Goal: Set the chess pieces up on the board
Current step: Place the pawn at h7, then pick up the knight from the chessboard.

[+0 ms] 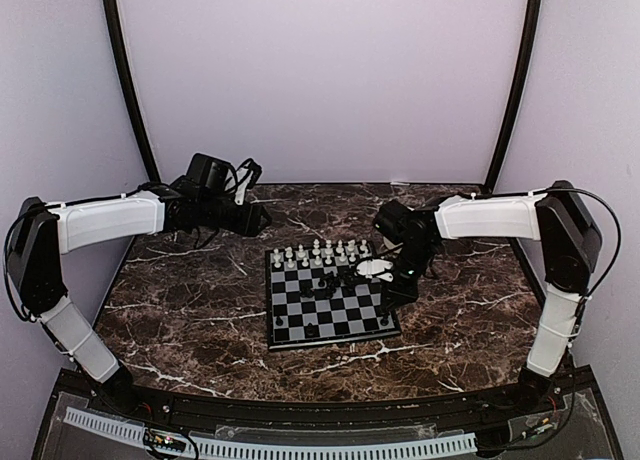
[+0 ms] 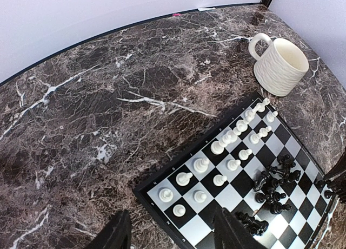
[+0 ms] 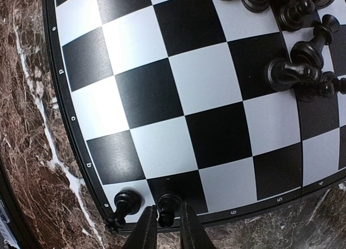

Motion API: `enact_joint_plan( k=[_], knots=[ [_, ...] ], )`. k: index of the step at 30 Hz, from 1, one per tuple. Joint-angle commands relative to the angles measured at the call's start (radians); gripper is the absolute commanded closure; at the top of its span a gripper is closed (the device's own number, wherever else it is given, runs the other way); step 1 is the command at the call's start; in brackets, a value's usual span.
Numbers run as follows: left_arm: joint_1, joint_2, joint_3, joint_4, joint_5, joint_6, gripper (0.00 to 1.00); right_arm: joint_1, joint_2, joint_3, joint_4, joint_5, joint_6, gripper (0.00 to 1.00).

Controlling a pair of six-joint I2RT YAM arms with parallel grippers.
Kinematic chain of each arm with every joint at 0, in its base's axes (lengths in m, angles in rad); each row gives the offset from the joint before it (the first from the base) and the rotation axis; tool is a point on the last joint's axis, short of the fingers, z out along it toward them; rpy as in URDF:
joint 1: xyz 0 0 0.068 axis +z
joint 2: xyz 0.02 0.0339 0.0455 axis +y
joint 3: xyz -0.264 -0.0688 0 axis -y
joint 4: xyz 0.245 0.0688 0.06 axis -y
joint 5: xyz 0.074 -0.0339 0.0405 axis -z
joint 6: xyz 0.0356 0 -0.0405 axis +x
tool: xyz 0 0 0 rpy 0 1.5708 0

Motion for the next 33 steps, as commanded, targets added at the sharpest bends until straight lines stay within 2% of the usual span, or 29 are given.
enact_joint_plan(
  k=[1, 11, 18, 24, 33],
  knots=[
    [0.0, -0.005, 0.032, -0.002, 0.016, -0.001, 0.46, 0.01, 0.005, 0.003, 0.001, -0.004, 0.012, 0.82],
    [0.0, -0.004, 0.032, -0.004, 0.019, 0.0, 0.46, 0.0, -0.026, 0.109, -0.042, -0.057, 0.036, 0.76],
    [0.001, -0.006, 0.032, -0.005, 0.017, 0.003, 0.46, -0.012, 0.075, 0.234, -0.007, -0.032, 0.105, 0.76],
    [0.0, -0.004, 0.033, -0.006, 0.019, 0.004, 0.45, -0.016, 0.15, 0.317, 0.023, 0.012, 0.13, 0.81],
    [0.001, -0.002, 0.035, -0.01, 0.021, 0.006, 0.46, -0.015, 0.185, 0.349, 0.011, -0.031, 0.104, 0.78]
  ],
)
